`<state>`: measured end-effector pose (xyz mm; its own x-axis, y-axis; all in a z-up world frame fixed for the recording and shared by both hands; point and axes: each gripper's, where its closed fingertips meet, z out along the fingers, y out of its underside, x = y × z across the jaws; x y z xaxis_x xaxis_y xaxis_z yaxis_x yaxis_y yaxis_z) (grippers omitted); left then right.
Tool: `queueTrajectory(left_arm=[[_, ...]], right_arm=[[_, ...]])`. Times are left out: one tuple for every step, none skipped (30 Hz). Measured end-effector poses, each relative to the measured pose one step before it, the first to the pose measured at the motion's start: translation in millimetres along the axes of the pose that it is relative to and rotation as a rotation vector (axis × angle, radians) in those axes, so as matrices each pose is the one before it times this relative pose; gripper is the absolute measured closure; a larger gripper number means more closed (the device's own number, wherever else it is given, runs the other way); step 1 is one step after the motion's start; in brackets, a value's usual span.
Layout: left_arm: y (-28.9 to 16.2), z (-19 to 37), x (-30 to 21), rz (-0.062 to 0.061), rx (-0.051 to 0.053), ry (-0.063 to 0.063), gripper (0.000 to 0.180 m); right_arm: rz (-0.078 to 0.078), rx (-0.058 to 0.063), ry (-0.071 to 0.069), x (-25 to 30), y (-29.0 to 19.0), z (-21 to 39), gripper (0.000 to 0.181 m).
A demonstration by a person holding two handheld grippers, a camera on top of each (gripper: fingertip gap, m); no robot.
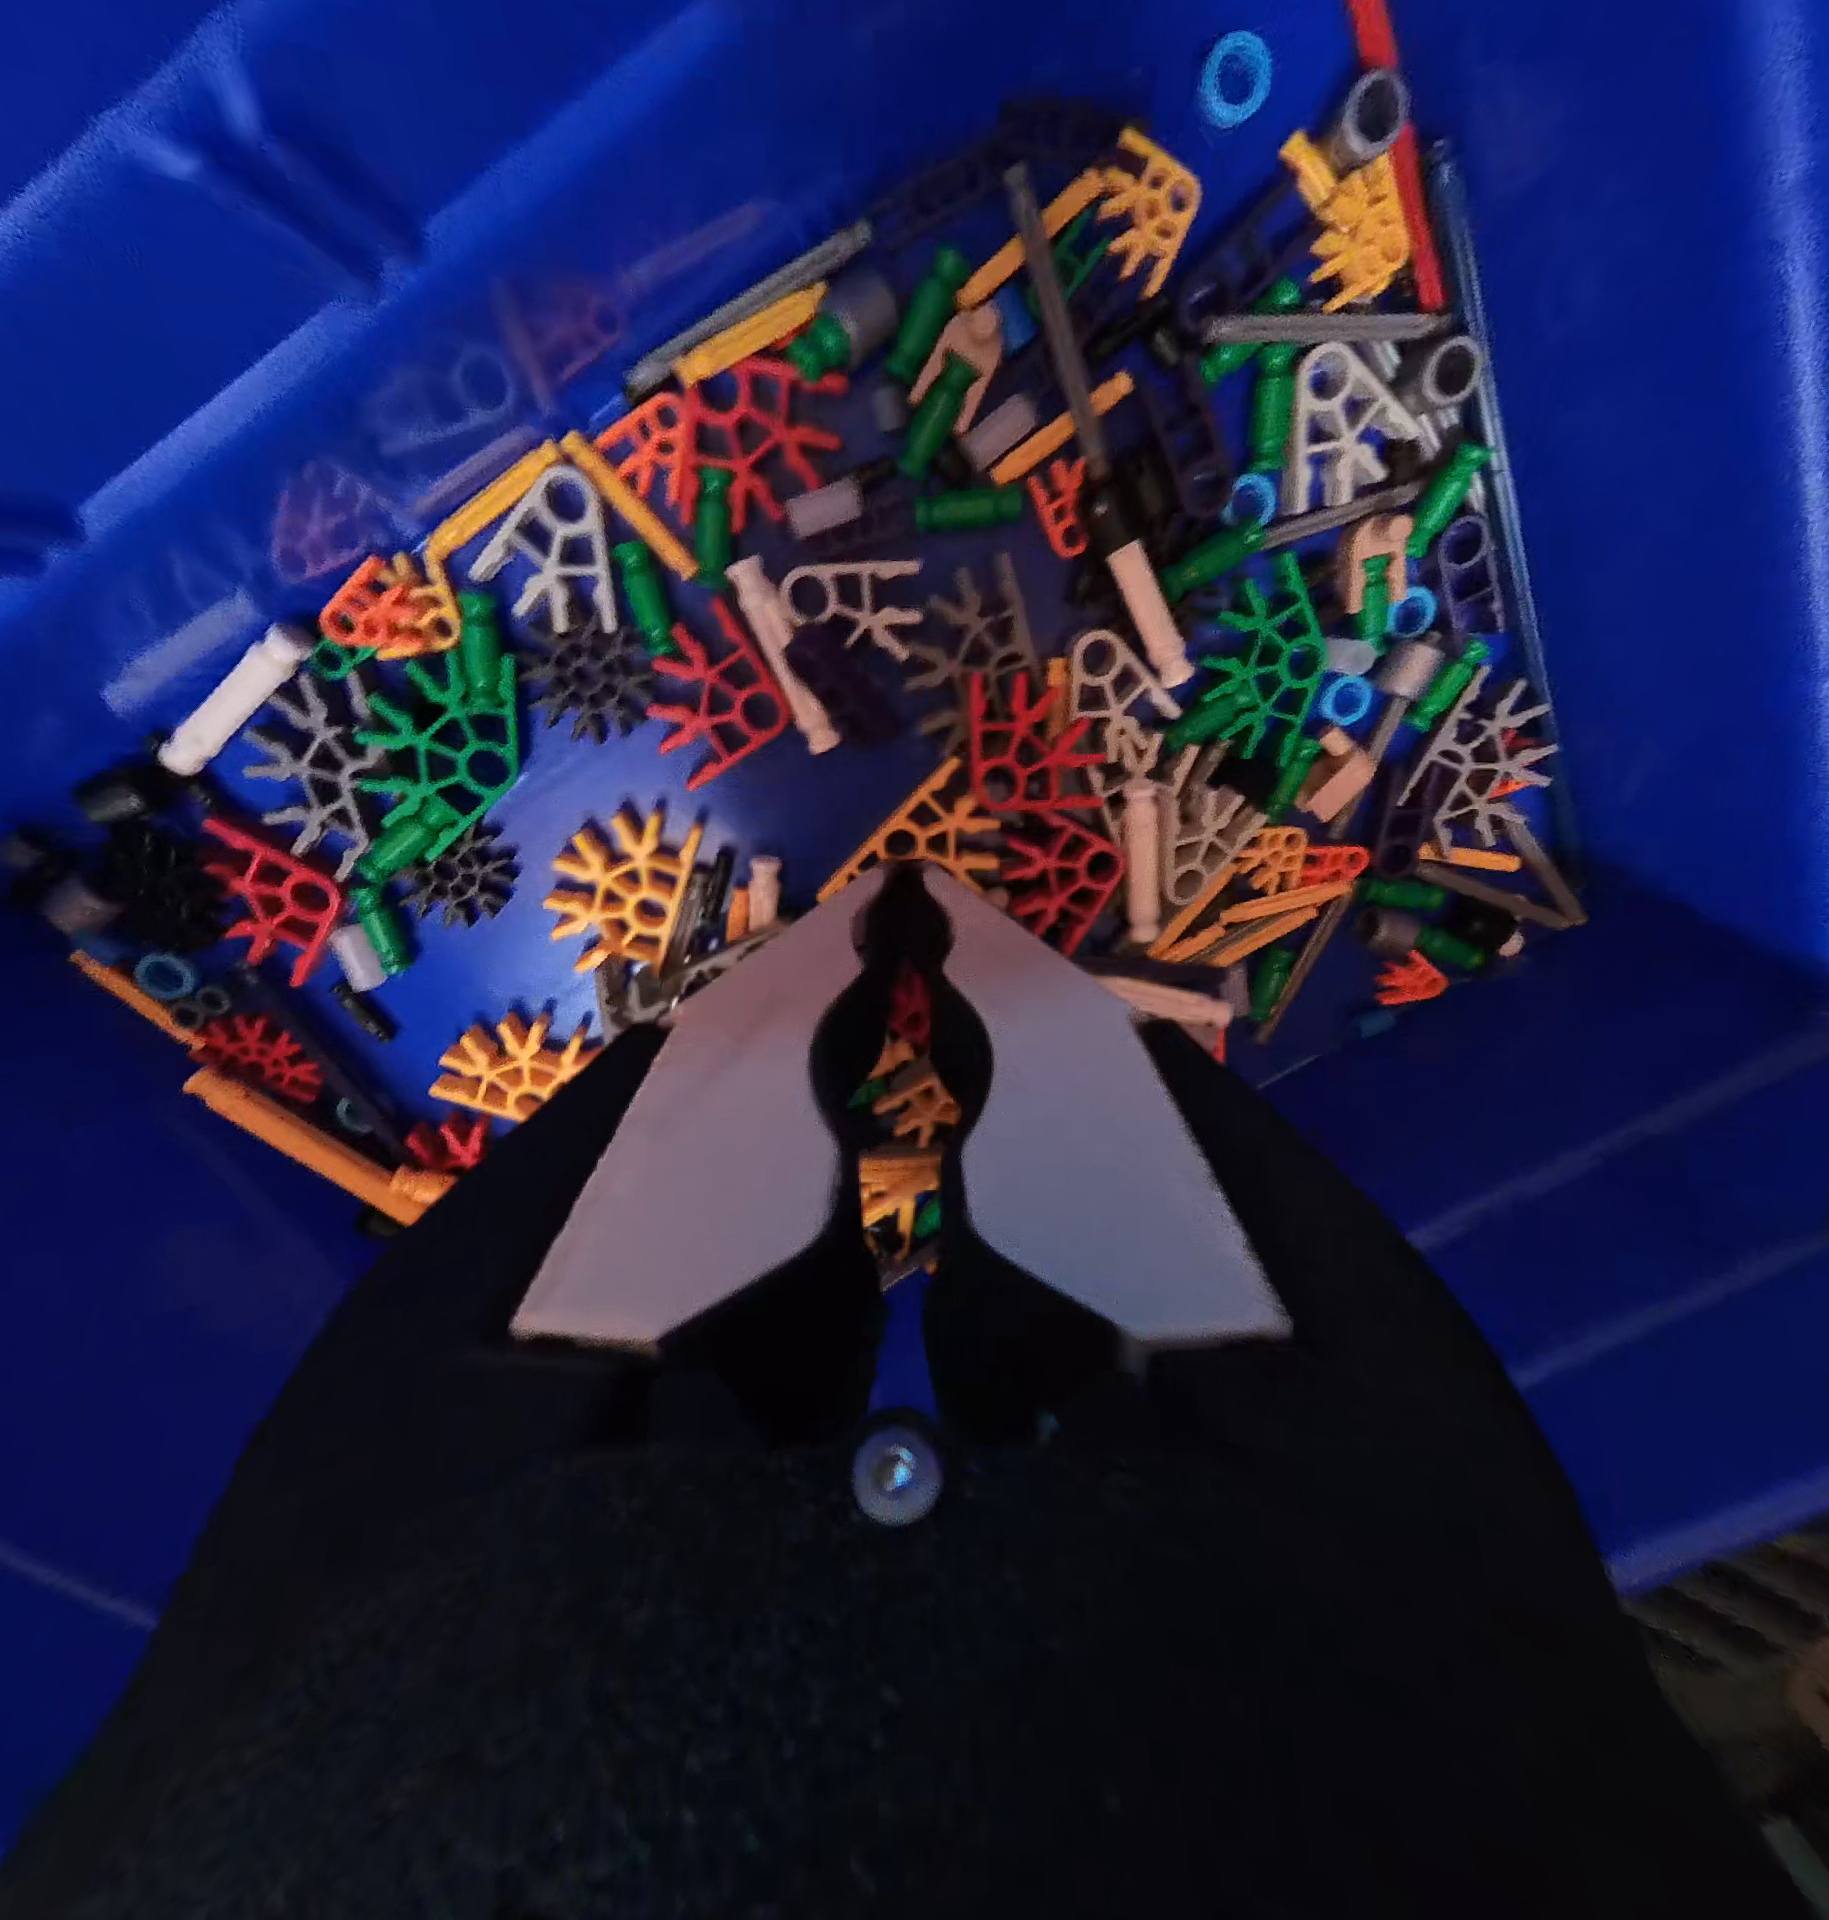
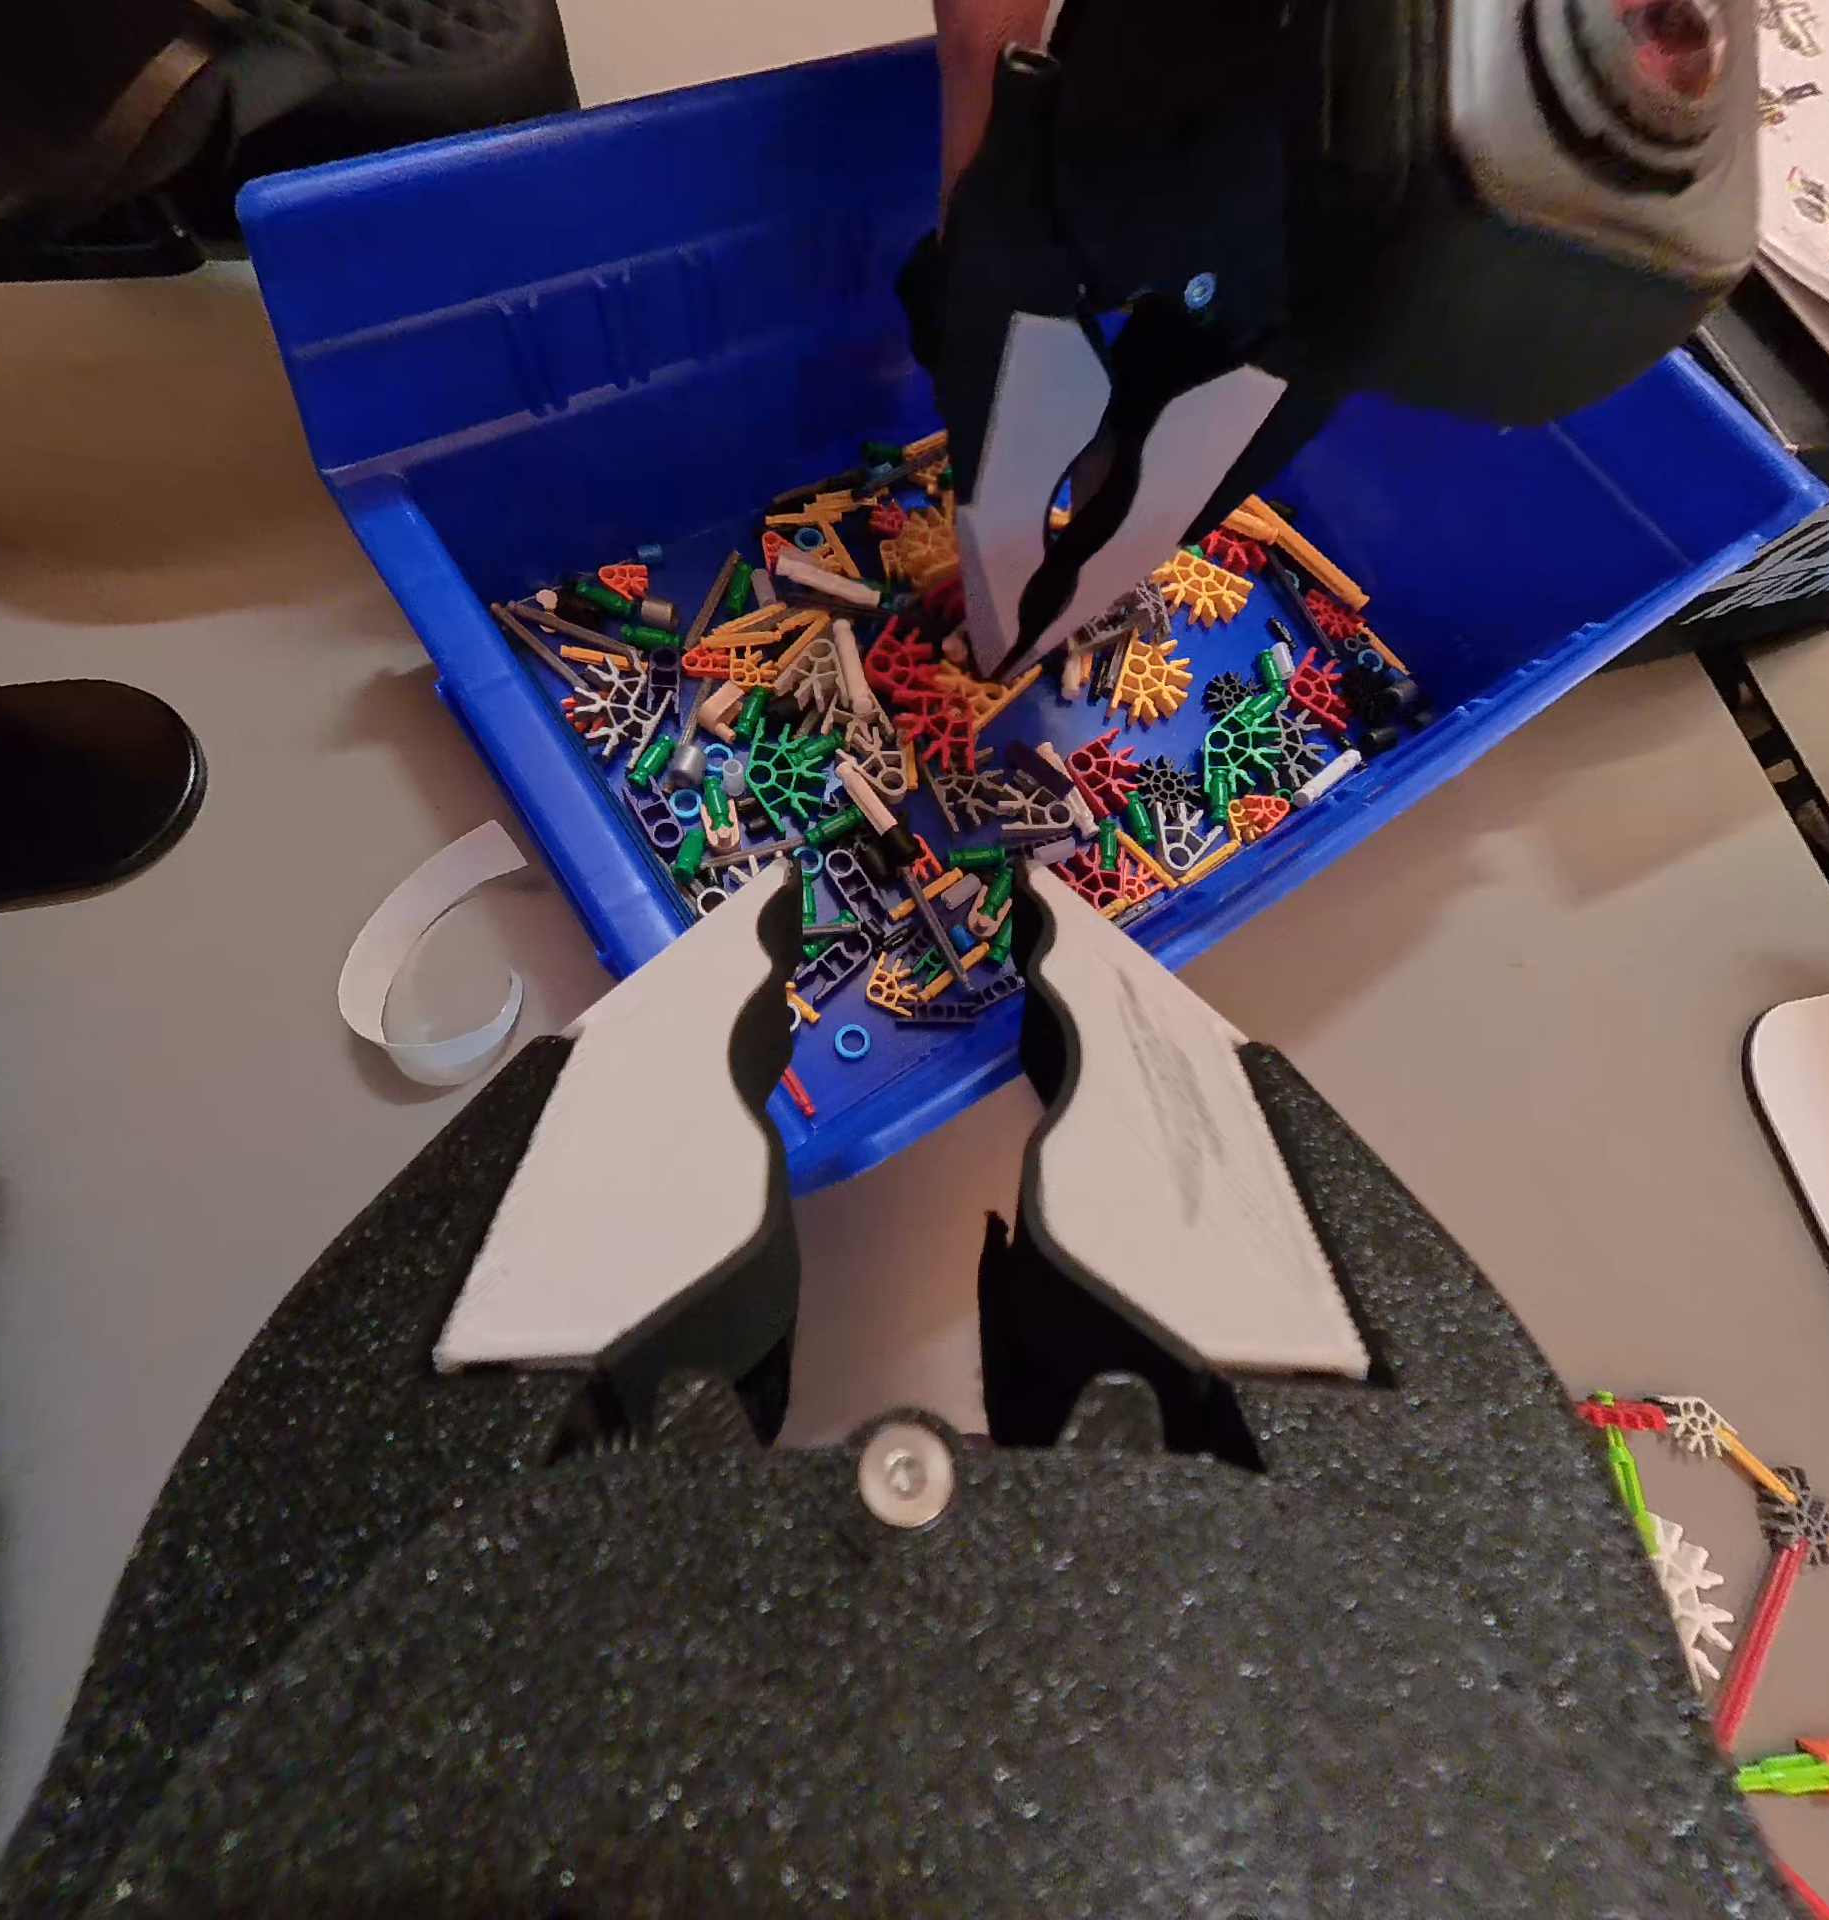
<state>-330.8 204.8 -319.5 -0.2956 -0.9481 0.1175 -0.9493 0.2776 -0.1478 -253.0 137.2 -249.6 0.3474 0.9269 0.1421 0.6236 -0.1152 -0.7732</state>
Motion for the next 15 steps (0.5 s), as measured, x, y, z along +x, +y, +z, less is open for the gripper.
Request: queueTrajectory(left_arm=[[3.57,-0.80,-5.28,-0.0171,-0.0012,-0.0099,0.180],[5.19,-1.00,-7.75,-0.0159,-0.0126,-0.0261,0.180],[7.00,-1.12,-8.65,-0.0127,-0.0265,-0.0338,0.180],[7.87,-0.94,-8.26,-0.0072,-0.0318,-0.0336,0.180],[7.19,-0.90,-7.53,-0.0117,-0.0280,-0.0294,0.180],[6.38,-0.62,-7.17,-0.0120,-0.0232,-0.0282,0.180],[3.53,-1.00,-4.88,-0.0080,-0.0076,-0.0178,0.180],[0.77,-1.64,-1.20,-0.0082,0.0071,0.0008,0.180],[-1.02,-2.15,-0.42,-0.0066,0.0147,0.0021,0.180],[-0.84,-2.51,-1.02,-0.0067,0.0113,-0.0040,0.180],[0.13,-2.21,-1.33,-0.0054,0.0042,-0.0065,0.180],[0.46,-2.16,-1.17,-0.0031,0.0037,-0.0053,0.180],[0.13,-2.35,-1.13,-0.0042,0.0083,-0.0034,0.180],[0.04,-2.43,-1.16,-0.0063,0.0098,-0.0018,0.180],[0.73,-2.16,-1.64,-0.0064,0.0067,-0.0035,0.180]], right_arm=[[0.0005,0.0000,0.0001,-0.03,-0.01,0.00,0.142],[-0.0003,-0.0002,0.0000,0.03,-0.05,-0.08,0.142],[-0.0009,-0.0005,0.0004,0.02,0.08,-0.07,0.142],[-0.0006,-0.0003,0.0003,0.01,-0.03,-0.12,0.142],[0.0001,0.0002,-0.0001,0.08,-0.12,-0.01,0.142],[0.0005,0.0004,-0.0002,-0.03,0.01,-0.04,0.142],[0.0003,0.0002,-0.0001,-0.02,-0.11,-0.05,0.142],[-0.0001,0.0005,0.0000,0.02,-0.14,-0.03,0.142],[-0.0001,0.0006,-0.0003,0.00,-0.24,-0.08,0.142],[0.0003,0.0003,-0.0006,0.01,-0.13,0.00,0.142],[0.0005,0.0006,-0.0007,0.01,-0.11,-0.05,0.142],[0.0001,0.0008,-0.0006,0.04,-0.06,0.02,0.142],[-0.0004,0.0007,-0.0003,0.04,-0.11,-0.09,0.142],[-0.0003,0.0005,-0.0002,0.05,-0.09,-0.09,0.143],[0.0001,0.0006,-0.0002,0.10,-0.11,-0.05,0.143]])
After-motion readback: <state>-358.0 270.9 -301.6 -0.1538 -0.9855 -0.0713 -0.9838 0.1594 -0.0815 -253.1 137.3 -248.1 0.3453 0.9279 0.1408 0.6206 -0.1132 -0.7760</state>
